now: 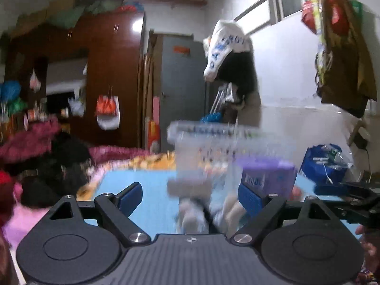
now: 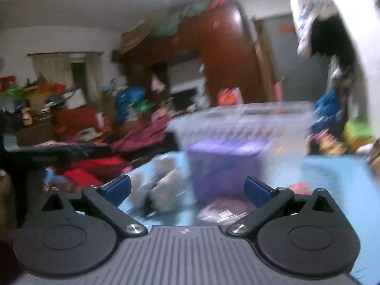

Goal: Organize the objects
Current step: 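Open the left gripper and withdraw it from the basket, then grasp the plastic-wrapped box with the left gripper while the right gripper grasps the white bottle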

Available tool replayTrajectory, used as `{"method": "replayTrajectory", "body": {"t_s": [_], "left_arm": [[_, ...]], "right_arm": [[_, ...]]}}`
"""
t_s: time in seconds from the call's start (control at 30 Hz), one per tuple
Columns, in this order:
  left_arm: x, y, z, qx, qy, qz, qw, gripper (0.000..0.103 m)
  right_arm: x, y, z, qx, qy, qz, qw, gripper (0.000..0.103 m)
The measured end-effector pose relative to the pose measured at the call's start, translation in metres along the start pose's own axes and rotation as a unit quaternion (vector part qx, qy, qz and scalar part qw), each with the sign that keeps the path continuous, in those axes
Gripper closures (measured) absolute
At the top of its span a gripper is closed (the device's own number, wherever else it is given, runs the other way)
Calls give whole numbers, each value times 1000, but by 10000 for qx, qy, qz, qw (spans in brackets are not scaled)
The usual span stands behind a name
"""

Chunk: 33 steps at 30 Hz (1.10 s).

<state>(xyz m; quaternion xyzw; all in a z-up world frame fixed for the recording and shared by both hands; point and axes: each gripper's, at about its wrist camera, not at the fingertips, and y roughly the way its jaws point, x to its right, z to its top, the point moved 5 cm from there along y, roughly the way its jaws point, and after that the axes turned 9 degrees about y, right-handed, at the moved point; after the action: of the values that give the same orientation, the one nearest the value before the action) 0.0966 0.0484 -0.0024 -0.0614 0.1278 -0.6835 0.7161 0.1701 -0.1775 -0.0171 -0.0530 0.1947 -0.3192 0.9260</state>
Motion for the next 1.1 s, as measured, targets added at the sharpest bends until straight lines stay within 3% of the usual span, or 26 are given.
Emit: {"method": "replayTrajectory", "body": {"t_s": [0.27, 0.37, 0.47, 0.63, 0.87, 1.1], "left_arm": [[-9, 19, -6, -9, -40, 64, 10000, 13], [-19, 17, -8, 90, -161, 135, 9997, 13], [-18, 9, -14, 104, -201, -43, 9997, 13], [3, 7, -12, 149, 134, -40, 9998, 13], [-16, 60, 15, -282, 370, 40, 9989, 13], [-34, 100, 10, -769, 310, -368, 9959, 13]], "right_arm": [[-18, 54, 6, -227, -515, -233, 9981, 2], [-14, 21, 1, -24, -556, -391, 9977, 1], [5, -13, -7, 180, -457, -698, 9964, 0], [44, -46, -15, 306, -151, -1126, 9931, 0], [66, -28, -25, -306, -300, -1434, 9887, 0], [77, -13, -29, -760, -244, -1504, 9854, 0]]}}
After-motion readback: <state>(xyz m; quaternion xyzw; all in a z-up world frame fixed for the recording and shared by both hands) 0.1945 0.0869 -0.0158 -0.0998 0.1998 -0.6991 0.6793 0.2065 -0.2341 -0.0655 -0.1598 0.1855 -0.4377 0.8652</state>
